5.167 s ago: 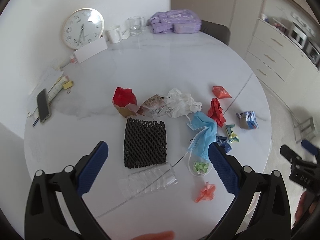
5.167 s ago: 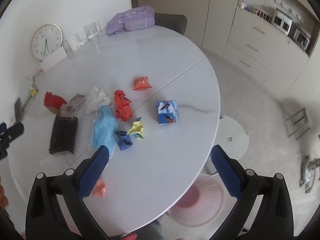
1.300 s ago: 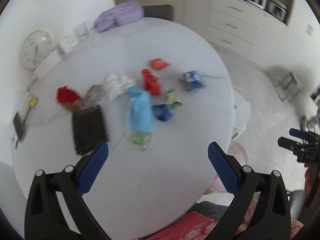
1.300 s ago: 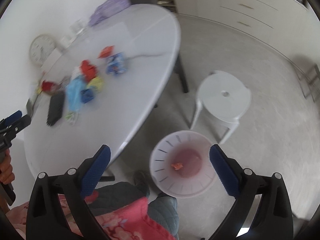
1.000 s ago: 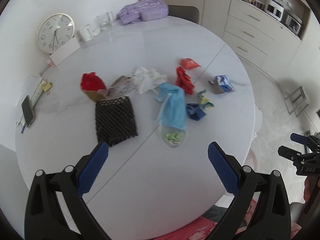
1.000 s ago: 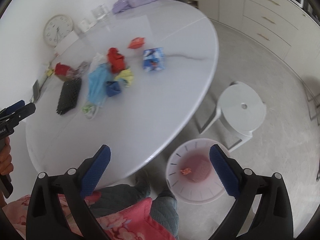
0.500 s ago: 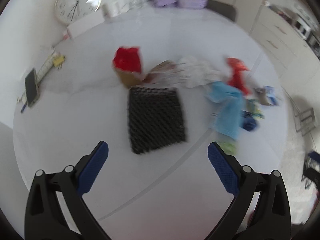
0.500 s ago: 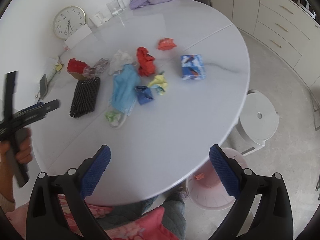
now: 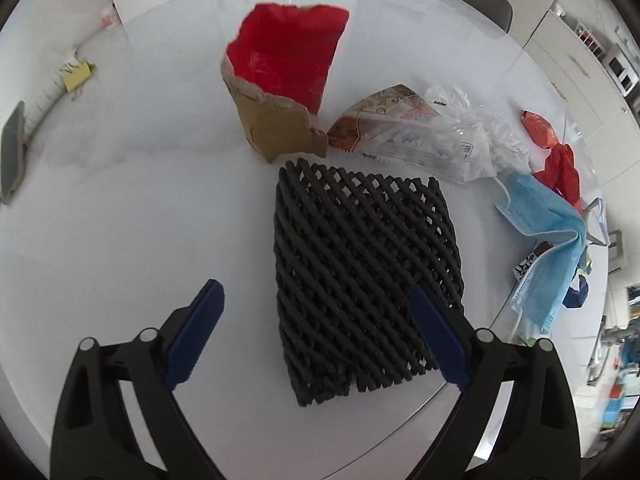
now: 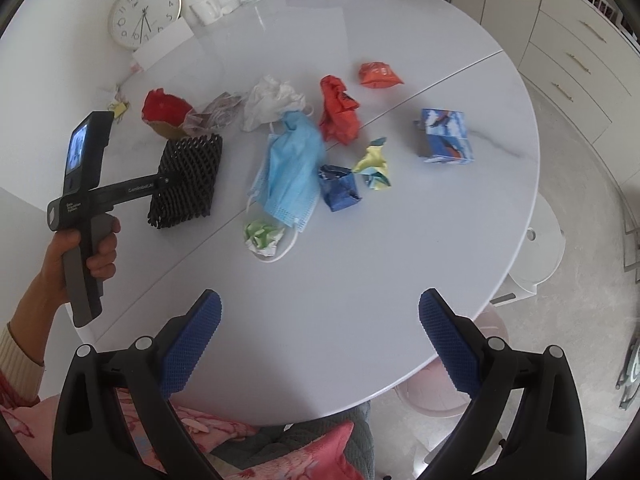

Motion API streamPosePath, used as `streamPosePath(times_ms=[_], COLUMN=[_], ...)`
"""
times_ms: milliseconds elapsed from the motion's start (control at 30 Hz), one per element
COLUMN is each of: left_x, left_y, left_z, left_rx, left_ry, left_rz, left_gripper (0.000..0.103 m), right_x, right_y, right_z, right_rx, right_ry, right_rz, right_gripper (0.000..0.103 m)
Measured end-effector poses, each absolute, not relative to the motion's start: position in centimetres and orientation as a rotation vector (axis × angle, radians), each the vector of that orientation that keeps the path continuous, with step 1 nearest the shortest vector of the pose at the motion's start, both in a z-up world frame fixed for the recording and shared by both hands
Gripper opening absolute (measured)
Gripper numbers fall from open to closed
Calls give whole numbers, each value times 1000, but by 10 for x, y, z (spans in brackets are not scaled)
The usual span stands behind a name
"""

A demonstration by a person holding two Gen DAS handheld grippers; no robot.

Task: Collect trash
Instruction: 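Return to the table and grasp the black foam mesh with the left gripper, then grasp the red-and-brown paper cup with the right gripper while the left holds the mesh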

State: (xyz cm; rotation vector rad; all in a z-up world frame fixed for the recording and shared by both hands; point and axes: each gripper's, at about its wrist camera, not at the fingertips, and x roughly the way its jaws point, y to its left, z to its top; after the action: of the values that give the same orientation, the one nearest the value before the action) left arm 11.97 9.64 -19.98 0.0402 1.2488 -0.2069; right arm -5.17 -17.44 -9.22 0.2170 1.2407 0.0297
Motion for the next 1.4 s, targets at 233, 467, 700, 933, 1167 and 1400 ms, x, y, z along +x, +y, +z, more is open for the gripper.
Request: streamPosePath(times_ms=[233, 467, 700, 933, 1167, 1400], left_x=[121, 111, 96, 74, 49, 45], left_y=[91, 84, 98, 134, 180, 218], left_z=[-214, -210, -194, -159, -132, -127], left_rx=[25, -20, -79, -139, -134, -122], left_ry=[1283, 1262, 1229, 1169, 1113, 1086], left_rz=[-191, -181, -175, -138, -71, -27], left_gripper=[72, 33, 13, 13, 13, 13], right_x=[-36, -27, -12, 45, 132, 192], right_y=[-162, -160, -149, -106, -8, 71], right_z=[-96, -95, -88, -63, -66, -115], right_rx=[190, 169, 133, 12, -297, -578], right_ry=[1267, 1272, 1242, 1145, 1058, 1030], right_rz=[47, 72, 137, 289, 522, 659], right_gripper=[99, 99, 99, 99, 99, 98])
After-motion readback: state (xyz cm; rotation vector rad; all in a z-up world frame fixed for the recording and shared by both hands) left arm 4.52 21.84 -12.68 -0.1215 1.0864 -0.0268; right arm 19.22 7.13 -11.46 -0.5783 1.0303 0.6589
